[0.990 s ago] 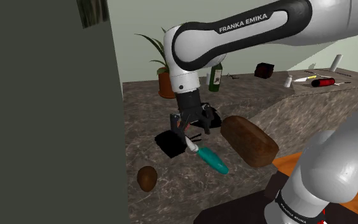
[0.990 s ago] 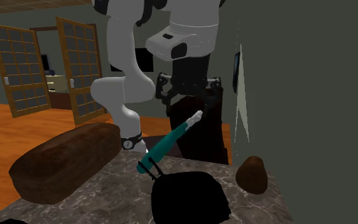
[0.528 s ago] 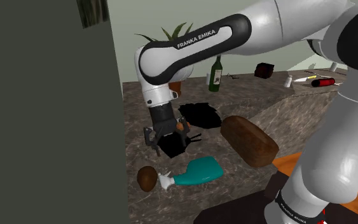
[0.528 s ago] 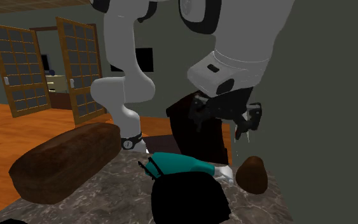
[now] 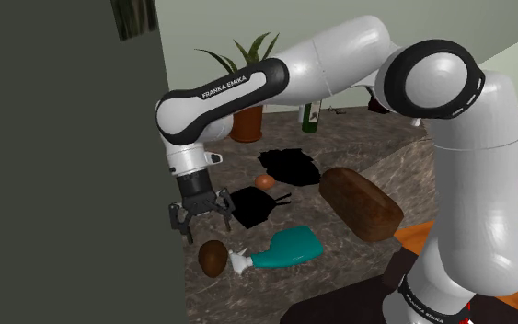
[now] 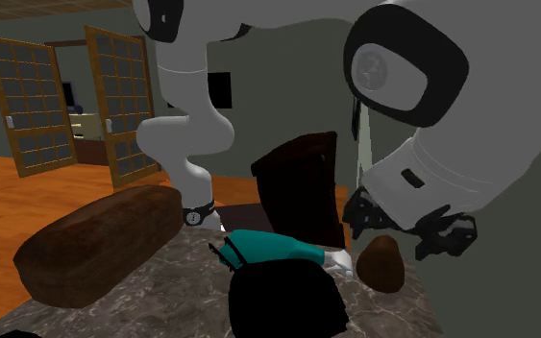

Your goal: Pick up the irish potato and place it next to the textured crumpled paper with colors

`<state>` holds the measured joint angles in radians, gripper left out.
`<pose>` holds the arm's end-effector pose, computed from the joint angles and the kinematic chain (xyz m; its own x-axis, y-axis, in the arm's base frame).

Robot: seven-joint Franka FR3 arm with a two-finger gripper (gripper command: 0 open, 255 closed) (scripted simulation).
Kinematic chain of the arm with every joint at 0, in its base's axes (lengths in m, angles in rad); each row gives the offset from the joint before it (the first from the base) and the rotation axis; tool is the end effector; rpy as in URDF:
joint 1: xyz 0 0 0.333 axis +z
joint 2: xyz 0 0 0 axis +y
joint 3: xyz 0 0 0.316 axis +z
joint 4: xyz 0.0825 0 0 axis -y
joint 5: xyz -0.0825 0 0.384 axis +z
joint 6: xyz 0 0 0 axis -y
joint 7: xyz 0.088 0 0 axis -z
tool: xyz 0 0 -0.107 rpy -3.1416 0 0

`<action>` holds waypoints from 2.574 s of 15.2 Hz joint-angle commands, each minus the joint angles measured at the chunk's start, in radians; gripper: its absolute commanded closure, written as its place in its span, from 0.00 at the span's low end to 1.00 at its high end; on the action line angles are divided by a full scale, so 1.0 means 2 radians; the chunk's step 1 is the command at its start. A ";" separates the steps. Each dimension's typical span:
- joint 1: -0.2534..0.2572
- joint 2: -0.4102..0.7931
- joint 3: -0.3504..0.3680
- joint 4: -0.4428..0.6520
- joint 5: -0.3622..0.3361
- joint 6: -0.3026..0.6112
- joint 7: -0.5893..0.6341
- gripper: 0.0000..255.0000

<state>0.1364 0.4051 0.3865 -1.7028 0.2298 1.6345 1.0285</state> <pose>0.5213 0.3042 0.3518 0.6926 -0.5056 -0.5145 -0.4812 -0.8552 0.1926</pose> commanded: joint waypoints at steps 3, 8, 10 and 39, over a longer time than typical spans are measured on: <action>0.007 0.015 0.001 -0.001 0.003 0.013 0.012 0.00; 0.010 0.010 0.003 -0.042 0.008 0.051 0.008 0.00; 0.010 0.010 0.003 -0.042 0.008 0.051 0.008 0.00; 0.004 -0.027 0.008 -0.005 0.018 -0.020 0.024 1.00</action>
<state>0.1444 0.3531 0.4030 -1.7239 0.2656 1.6068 1.0728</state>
